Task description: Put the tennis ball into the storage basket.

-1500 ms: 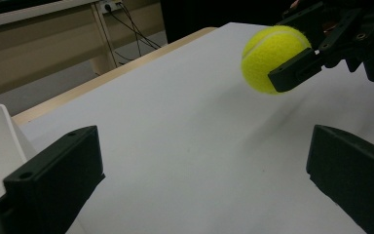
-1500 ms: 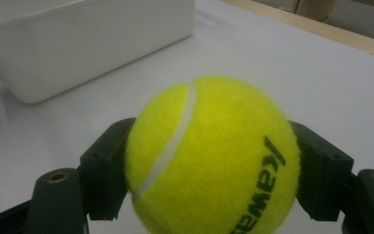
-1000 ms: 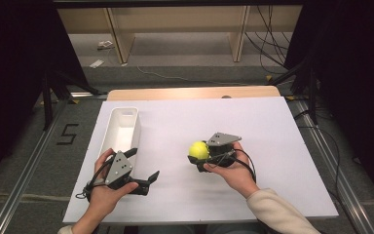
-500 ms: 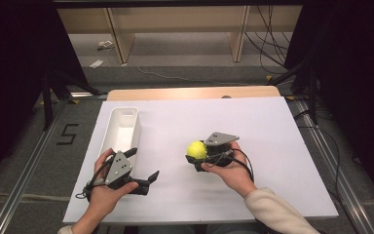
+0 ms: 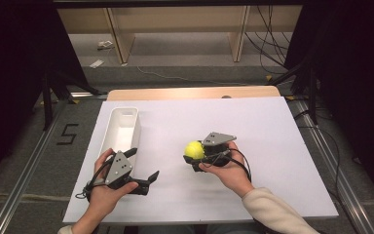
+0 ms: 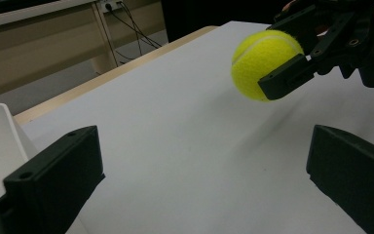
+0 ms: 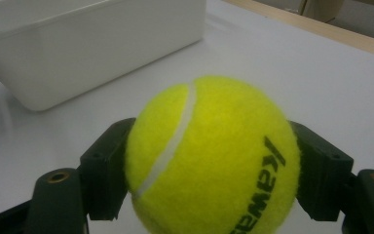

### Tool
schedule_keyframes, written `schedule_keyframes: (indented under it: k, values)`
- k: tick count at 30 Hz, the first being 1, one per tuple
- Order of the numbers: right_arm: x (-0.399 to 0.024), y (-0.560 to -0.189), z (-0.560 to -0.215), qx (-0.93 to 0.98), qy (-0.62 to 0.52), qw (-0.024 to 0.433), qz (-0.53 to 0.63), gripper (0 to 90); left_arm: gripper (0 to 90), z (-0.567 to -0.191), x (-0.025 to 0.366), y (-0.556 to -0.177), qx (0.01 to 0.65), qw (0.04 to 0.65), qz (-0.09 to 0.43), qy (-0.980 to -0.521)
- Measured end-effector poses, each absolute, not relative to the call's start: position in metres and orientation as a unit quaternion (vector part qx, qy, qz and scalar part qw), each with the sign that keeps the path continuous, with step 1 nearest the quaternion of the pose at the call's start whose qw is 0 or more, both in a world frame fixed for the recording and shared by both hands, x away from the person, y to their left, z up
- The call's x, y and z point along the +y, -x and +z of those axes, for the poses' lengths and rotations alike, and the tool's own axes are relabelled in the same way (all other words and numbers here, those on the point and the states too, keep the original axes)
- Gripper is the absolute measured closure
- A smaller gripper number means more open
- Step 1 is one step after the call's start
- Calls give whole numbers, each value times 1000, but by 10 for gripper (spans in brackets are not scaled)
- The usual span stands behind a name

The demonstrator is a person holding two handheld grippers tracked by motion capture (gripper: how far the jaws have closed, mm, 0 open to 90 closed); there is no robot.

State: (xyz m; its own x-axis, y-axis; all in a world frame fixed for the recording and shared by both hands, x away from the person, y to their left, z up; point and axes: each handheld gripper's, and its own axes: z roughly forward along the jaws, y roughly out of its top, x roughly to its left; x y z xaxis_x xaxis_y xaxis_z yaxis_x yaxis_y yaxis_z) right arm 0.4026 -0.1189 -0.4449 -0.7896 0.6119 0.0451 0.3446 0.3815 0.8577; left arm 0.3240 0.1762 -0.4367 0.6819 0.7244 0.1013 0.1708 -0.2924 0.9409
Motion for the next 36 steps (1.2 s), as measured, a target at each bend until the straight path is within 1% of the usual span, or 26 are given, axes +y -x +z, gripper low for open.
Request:
schedule_keyframes:
  k: [36]
  values:
    - [-103,-403,-448,820,-289,135,475,272,0,-436,176,-324,294,517,267,-758]
